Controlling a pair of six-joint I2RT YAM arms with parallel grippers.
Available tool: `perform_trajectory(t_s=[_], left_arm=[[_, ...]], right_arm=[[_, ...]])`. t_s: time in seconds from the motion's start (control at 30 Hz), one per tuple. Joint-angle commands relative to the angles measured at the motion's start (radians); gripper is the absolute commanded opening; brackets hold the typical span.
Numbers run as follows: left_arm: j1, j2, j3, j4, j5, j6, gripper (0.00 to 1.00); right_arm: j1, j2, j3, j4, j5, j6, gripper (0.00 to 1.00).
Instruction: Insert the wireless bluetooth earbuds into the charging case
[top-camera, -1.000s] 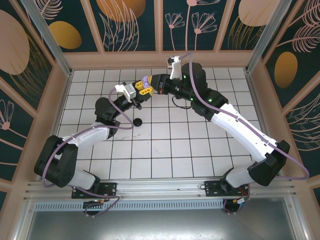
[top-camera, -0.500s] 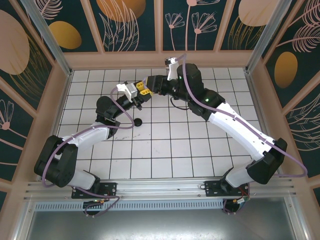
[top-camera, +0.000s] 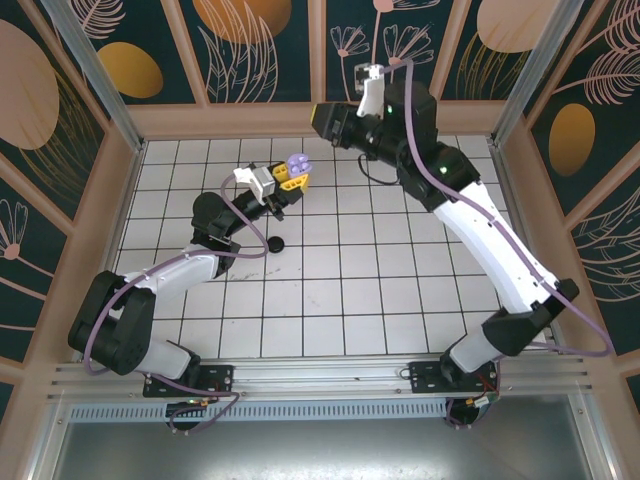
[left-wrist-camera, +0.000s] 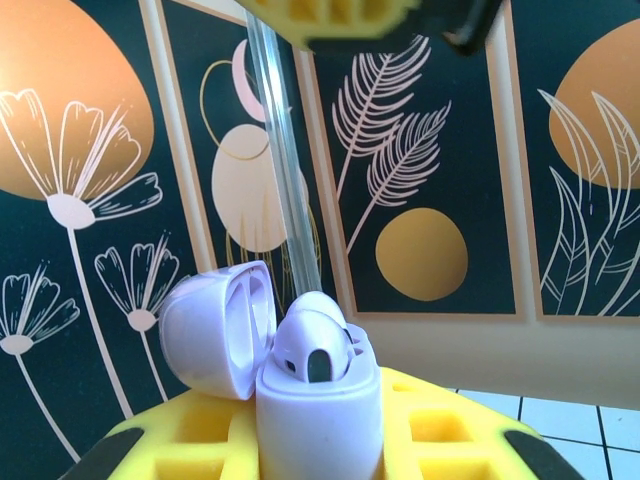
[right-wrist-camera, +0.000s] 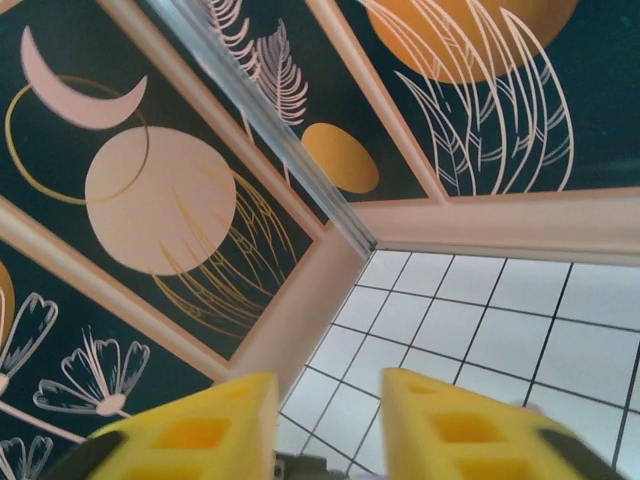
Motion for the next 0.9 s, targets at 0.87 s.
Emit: perform_trajectory(t_s=[0.87], left_arm=[[-0.008, 0.033, 0.051, -0.170, -0.004, -0.099, 0.00]], right_arm=[[-0.111, -0.138, -0.375, -0.062, 0.067, 0.135, 0.19]])
